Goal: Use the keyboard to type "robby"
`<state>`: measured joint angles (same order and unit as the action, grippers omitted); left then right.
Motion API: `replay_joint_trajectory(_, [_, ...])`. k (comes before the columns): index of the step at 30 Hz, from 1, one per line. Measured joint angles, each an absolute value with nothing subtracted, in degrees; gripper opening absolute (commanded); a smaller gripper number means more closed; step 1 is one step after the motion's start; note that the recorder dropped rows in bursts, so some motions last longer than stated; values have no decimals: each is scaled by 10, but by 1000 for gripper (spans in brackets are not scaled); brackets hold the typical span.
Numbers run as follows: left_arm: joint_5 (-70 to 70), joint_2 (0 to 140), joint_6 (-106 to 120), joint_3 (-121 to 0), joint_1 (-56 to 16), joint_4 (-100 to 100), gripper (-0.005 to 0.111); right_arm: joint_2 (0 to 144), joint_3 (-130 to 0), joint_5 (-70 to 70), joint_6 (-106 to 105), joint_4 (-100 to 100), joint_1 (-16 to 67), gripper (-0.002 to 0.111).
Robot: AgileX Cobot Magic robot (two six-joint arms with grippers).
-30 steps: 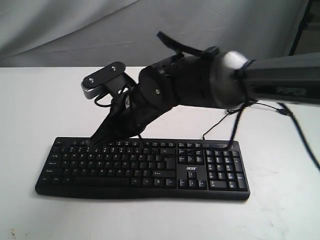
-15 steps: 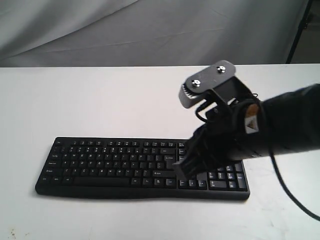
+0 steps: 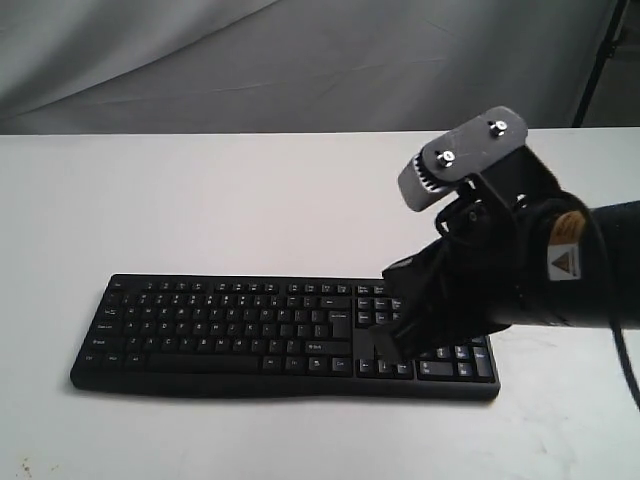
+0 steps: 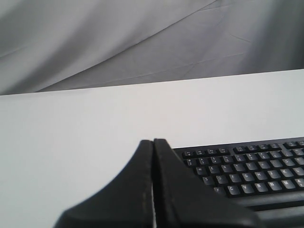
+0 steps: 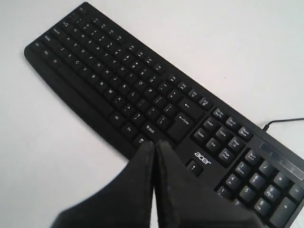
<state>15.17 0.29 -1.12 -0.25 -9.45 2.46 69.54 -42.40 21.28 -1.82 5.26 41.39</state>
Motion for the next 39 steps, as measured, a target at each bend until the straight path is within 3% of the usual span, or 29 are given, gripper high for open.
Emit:
replay_joint_trajectory(4, [152, 3, -11, -2, -95, 25, 0, 567, -350, 204, -18, 31, 363, 0])
replay_joint_trajectory(10, [152, 3, -11, -2, -95, 25, 0, 311, -200, 164, -18, 28, 147, 0])
replay_joint_trajectory(15, [152, 3, -11, -2, -95, 25, 0, 222, -141, 160, -18, 27, 53, 0])
replay_joint_trajectory(28, [152, 3, -11, -2, -95, 25, 0, 182, -23, 70, -18, 36, 44, 0])
replay_joint_trajectory(39, [152, 3, -11, -2, -95, 25, 0, 88, -8, 99, -18, 34, 40, 0])
